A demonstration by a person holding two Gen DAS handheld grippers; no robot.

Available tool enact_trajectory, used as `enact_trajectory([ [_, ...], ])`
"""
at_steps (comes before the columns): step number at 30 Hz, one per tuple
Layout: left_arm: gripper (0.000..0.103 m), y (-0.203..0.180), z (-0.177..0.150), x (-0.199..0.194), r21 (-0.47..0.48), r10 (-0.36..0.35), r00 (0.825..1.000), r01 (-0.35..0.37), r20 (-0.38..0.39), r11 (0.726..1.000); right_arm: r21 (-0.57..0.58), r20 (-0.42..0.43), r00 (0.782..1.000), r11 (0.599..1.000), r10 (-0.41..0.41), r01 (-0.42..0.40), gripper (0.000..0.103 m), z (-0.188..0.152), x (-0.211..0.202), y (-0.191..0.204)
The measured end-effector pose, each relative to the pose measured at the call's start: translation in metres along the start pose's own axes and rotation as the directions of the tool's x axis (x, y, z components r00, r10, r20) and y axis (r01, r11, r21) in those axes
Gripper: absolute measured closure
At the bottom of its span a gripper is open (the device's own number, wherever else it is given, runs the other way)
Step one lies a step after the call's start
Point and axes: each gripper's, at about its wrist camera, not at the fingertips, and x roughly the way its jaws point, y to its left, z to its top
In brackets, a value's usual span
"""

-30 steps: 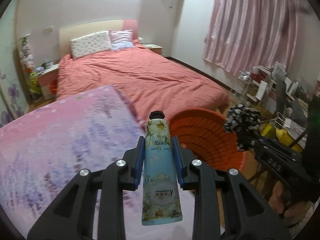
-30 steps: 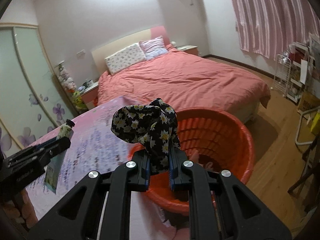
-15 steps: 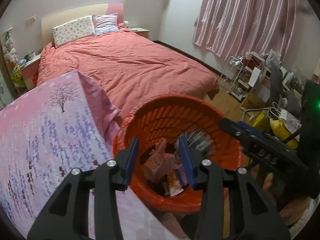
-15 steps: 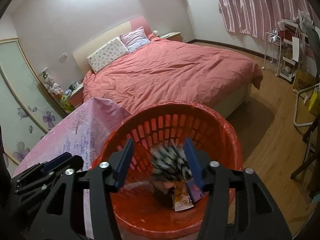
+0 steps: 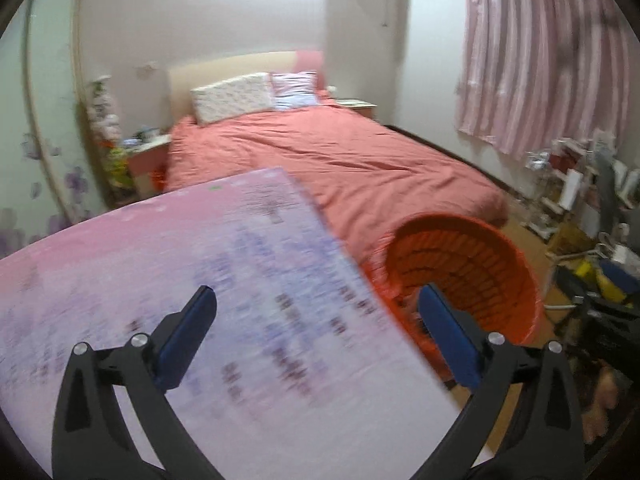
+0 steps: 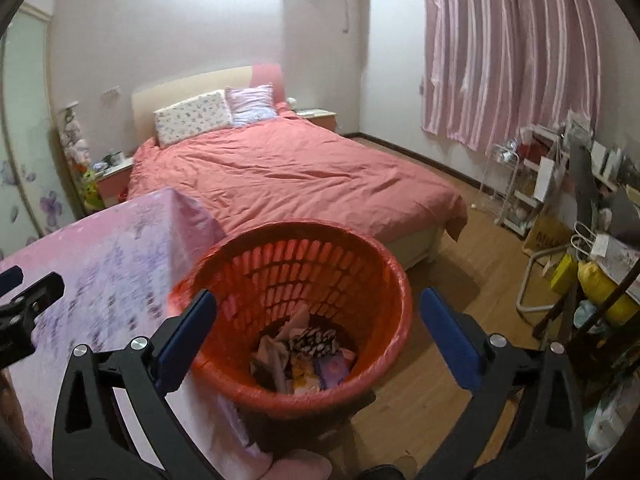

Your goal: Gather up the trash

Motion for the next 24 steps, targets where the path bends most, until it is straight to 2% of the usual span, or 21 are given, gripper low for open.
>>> enact_trajectory([
  [3,0.004,0.015,-0.017,-0.026,0.000,0.030,0.999,-0.030,0.016,1.000,-0.049,0.084,0.994,0.997,0.066,-0.062,0.003,-0.012,-0.034,0.011],
  [7,0.004,0.037,-0.047,-0.060,-0.028,0.077,0.996,-0.076,0.047,0.997,-0.097,0.174,0.983,0.994,0.058,-0.042,0.003,-0.031,-0.075,0.029],
  [10,0.004,0.051,-0.067,-0.080,-0.067,0.102,0.993,-0.099,0.052,0.993,-0.091,0.182,0.983,0.996,0.028,-0.011,0.003,-0.043,-0.090,0.039],
  [13,0.004,0.061,-0.084,-0.098,-0.103,0.144,0.988,-0.137,0.061,0.985,-0.071,0.152,0.988,0.997,0.009,0.002,0.003,-0.053,-0.097,0.046],
  [17,0.004,0.068,-0.101,-0.121,-0.128,0.204,0.975,-0.193,0.086,0.973,-0.035,0.186,0.982,0.999,-0.010,0.017,0.003,-0.067,-0.112,0.058],
  [19,0.004,0.070,-0.109,-0.130,-0.146,0.216,0.972,-0.201,0.093,0.969,-0.026,0.191,0.982,1.000,-0.010,0.015,0.003,-0.071,-0.118,0.063],
  [24,0.004,0.075,-0.115,-0.141,-0.180,0.227,0.971,-0.210,0.080,0.961,-0.037,0.133,0.991,0.999,-0.031,0.036,0.003,-0.075,-0.119,0.076],
])
